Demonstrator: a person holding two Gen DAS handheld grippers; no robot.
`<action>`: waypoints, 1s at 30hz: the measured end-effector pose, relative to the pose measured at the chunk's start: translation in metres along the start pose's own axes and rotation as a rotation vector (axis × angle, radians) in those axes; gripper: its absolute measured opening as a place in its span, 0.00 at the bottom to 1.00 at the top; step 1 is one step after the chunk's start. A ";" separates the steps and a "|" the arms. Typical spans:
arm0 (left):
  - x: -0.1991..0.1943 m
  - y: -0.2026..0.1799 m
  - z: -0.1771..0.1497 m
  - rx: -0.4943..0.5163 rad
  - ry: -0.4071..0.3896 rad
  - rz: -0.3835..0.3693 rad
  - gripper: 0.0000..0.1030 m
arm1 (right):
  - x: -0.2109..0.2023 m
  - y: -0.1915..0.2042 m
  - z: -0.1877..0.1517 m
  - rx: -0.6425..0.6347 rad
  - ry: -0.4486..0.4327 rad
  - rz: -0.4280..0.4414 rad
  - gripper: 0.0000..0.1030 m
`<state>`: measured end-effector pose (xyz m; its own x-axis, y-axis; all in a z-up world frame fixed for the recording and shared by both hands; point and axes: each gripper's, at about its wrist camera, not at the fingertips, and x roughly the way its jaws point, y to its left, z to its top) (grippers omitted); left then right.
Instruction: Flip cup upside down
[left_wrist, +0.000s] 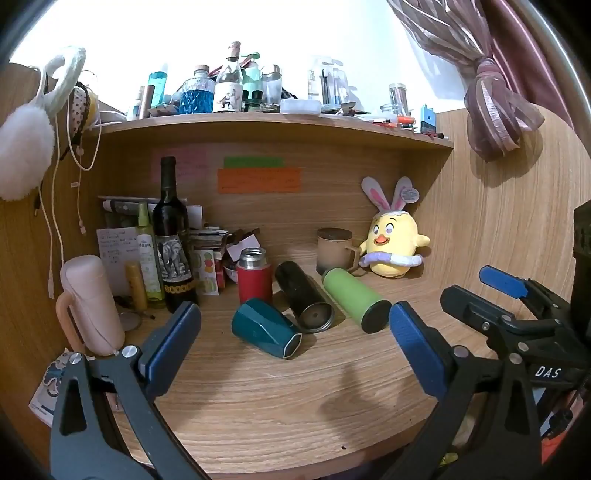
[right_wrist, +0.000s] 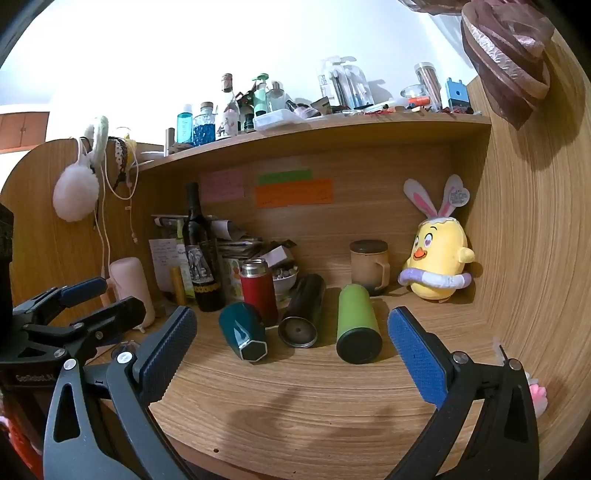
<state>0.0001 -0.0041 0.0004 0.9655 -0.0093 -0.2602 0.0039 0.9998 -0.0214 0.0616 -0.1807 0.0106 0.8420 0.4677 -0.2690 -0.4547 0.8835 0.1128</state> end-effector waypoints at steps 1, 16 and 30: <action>0.000 0.000 0.000 0.001 0.001 0.000 1.00 | 0.000 0.000 0.000 0.000 0.000 0.001 1.00; -0.002 -0.004 0.002 0.007 -0.005 -0.007 1.00 | 0.000 -0.002 0.000 0.000 -0.002 0.001 1.00; -0.004 -0.007 0.005 0.009 -0.011 -0.009 1.00 | -0.001 -0.002 0.000 0.000 -0.005 0.000 1.00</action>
<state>-0.0027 -0.0108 0.0064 0.9682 -0.0181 -0.2497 0.0148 0.9998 -0.0154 0.0616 -0.1832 0.0104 0.8434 0.4679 -0.2641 -0.4549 0.8834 0.1125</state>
